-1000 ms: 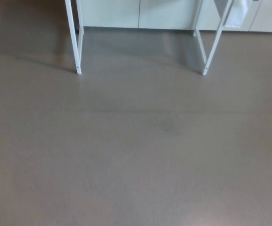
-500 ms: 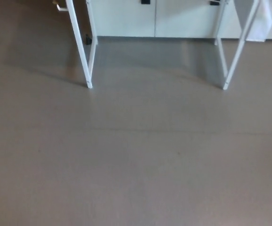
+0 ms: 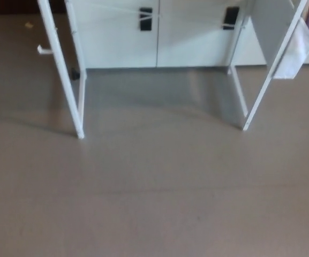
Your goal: The robot walks towards a desk on which a file tray is kept in the middle and a toilet paper roll is kept on its right. The robot uses its right hand to hook on finger in the gap of the roll and grabs it, lifts it and places it on the tray.
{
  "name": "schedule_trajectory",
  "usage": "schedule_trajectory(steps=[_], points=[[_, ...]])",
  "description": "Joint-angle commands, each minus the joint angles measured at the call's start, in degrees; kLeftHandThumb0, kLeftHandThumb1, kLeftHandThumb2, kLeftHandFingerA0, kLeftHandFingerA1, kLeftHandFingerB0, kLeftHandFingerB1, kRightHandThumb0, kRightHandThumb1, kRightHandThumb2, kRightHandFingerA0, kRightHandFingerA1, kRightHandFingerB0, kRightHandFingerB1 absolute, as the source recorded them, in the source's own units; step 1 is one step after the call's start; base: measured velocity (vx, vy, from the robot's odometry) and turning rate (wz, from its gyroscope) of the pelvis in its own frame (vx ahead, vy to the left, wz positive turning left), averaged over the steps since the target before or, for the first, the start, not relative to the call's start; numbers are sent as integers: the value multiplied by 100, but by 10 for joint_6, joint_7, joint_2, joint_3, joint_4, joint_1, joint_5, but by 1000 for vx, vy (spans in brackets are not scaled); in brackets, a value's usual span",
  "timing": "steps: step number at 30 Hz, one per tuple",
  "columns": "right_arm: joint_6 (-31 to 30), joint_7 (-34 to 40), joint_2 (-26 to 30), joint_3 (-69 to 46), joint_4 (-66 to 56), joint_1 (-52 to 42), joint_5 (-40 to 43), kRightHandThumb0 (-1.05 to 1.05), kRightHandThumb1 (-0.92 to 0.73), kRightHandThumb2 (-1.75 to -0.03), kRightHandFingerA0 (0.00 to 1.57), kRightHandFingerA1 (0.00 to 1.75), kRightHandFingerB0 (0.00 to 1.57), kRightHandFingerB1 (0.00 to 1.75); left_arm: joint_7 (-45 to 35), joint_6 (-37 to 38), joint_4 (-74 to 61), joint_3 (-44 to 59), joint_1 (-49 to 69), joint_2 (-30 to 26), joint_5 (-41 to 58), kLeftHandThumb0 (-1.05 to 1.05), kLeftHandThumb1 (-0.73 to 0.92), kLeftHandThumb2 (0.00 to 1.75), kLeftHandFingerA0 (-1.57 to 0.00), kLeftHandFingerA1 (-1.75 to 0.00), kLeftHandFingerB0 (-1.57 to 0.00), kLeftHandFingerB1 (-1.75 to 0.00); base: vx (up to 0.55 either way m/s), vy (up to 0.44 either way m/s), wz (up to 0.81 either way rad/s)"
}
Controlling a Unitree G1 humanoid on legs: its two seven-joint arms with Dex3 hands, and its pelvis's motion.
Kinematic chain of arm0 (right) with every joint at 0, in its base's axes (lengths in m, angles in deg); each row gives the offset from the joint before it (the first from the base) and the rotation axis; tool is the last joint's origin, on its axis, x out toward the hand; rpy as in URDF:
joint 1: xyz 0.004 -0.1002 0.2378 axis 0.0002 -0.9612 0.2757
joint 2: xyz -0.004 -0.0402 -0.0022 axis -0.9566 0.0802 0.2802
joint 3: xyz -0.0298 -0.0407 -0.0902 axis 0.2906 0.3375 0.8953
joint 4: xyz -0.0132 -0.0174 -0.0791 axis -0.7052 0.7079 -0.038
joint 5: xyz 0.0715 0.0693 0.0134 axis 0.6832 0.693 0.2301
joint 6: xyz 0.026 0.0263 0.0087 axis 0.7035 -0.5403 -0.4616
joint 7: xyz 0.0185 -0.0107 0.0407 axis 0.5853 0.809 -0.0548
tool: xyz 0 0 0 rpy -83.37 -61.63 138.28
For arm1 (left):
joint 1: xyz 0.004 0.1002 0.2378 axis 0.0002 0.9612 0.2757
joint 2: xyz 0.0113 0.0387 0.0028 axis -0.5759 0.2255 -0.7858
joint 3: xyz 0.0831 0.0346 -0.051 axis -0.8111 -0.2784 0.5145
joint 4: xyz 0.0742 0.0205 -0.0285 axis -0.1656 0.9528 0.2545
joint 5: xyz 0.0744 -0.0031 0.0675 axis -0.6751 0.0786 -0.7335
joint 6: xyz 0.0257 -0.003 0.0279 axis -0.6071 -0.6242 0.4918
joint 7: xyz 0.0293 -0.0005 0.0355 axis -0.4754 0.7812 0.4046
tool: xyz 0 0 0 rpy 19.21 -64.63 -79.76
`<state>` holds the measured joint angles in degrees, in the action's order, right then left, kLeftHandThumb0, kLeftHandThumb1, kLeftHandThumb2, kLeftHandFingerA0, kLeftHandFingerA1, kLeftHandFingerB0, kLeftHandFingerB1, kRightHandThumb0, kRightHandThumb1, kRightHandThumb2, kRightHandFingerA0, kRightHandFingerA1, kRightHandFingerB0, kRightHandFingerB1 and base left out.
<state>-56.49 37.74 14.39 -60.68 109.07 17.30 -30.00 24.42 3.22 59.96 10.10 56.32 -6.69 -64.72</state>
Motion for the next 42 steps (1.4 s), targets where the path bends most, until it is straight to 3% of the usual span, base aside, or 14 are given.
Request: schedule_trajectory(steps=[1,2,9,11,13,14,20,25,26,30,32,36,37,42], points=[[-6,-3,0,-7,9,7,13,-49,-52,-58,18,47,1,23,3,-2,1,4,2,-6,8,-90,78,64,-22,-81,-17,-65,422,-8,13],[-4,-5,1,-5,11,8,11,-52,-54,-56,20,47,0,26,2,-2,0,5,2,-5,9,-91,58,96,-27,-75,-19,-64,437,-36,19],[-4,-30,3,-13,15,10,19,-49,-55,-56,16,47,0,21,-1,2,1,2,3,-7,6,-89,80,63,-24,-82,-19,-66,495,-148,32],[4,12,12,22,13,9,-21,-56,-54,-58,22,48,4,25,-1,2,-2,1,3,-7,4,-91,59,96,-27,-74,-18,-63,475,-194,10],[-11,-19,10,4,18,13,8,-55,-56,-57,19,45,0,26,0,3,-5,0,4,-6,4,-90,80,64,-25,-84,-18,-67,417,-143,3],[-20,-31,1,-21,15,11,38,-47,-53,-56,17,45,0,27,2,4,-2,-1,1,-7,2,-92,59,97,-27,-74,-17,-64,379,-101,-5],[-22,-33,3,-22,2,3,29,-54,-32,-77,6,50,0,28,3,1,1,-5,-1,-7,-1,-91,59,98,-29,-76,-18,-64,417,22,-25],[-4,2,1,-11,2,-1,9,-49,-55,-56,28,48,1,29,0,18,3,-8,4,-7,-4,-91,80,64,-27,-82,-19,-65,570,240,-21],[3,8,4,-3,-2,-3,2,-35,-41,-94,7,51,0,51,0,13,3,-6,4,-7,-1,-92,80,63,-28,-82,-19,-64,518,207,-16],[-6,13,3,-2,9,3,10,-49,-52,-59,20,46,6,23,-4,7,1,0,3,-5,6,-90,80,63,-28,-82,-16,-65,403,133,3],[-7,15,2,-1,11,4,11,-32,-46,-96,6,51,0,51,-4,6,0,-1,3,-6,4,-91,79,64,-26,-82,-15,-65,237,20,9],[1,15,6,4,11,6,10,-49,-52,-58,20,47,5,24,-5,10,-7,-9,8,-5,-1,-93,60,99,-28,-75,-17,-65,267,-83,20],[0,12,6,2,12,7,14,-43,-53,-58,18,47,4,23,-3,7,-7,-9,7,-5,0,-89,81,63,-28,-83,-17,-66,270,-197,-58],[-7,6,-6,-25,8,7,41,-41,-53,-59,18,49,4,22,-8,1,2,2,5,-1,12,-91,78,63,-25,-84,-12,-65,215,-177,25]])
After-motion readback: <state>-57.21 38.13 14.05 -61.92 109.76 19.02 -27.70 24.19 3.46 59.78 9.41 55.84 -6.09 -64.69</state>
